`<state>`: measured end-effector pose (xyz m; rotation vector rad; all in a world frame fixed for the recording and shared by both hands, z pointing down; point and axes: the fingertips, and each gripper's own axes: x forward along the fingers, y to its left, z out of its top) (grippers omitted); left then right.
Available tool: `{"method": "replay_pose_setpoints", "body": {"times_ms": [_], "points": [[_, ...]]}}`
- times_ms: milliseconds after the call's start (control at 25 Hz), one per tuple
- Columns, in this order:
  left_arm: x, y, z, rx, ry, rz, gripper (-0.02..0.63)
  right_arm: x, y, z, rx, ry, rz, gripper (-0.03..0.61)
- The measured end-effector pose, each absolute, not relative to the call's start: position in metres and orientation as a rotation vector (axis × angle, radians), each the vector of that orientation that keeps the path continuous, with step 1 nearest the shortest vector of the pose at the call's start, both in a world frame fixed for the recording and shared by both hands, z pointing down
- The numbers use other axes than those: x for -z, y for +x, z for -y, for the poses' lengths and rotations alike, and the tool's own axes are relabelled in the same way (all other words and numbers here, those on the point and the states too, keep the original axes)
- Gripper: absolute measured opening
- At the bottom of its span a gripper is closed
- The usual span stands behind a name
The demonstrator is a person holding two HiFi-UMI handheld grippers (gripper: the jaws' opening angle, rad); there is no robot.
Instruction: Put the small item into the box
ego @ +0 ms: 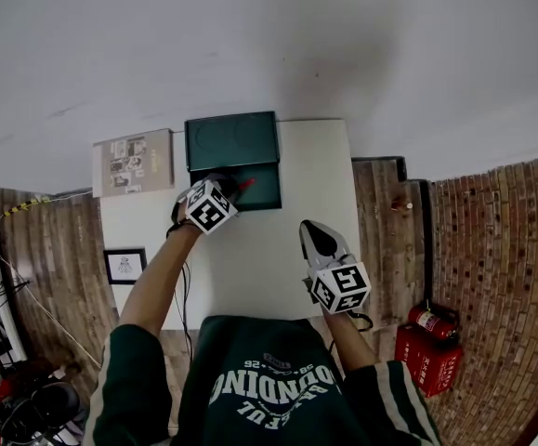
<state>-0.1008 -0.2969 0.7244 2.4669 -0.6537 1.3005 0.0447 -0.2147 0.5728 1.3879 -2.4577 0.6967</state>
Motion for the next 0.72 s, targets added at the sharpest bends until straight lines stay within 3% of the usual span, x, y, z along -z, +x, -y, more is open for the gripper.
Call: {"method": "replay_pose_setpoints", "body": {"times_ms": [720], "points": [[-0.572,-0.183,0.243,-0.812,2.494,1.348,0.052,-0.516,-0.031,0.218,-0.474,1.218,2.626,0.003]]}}
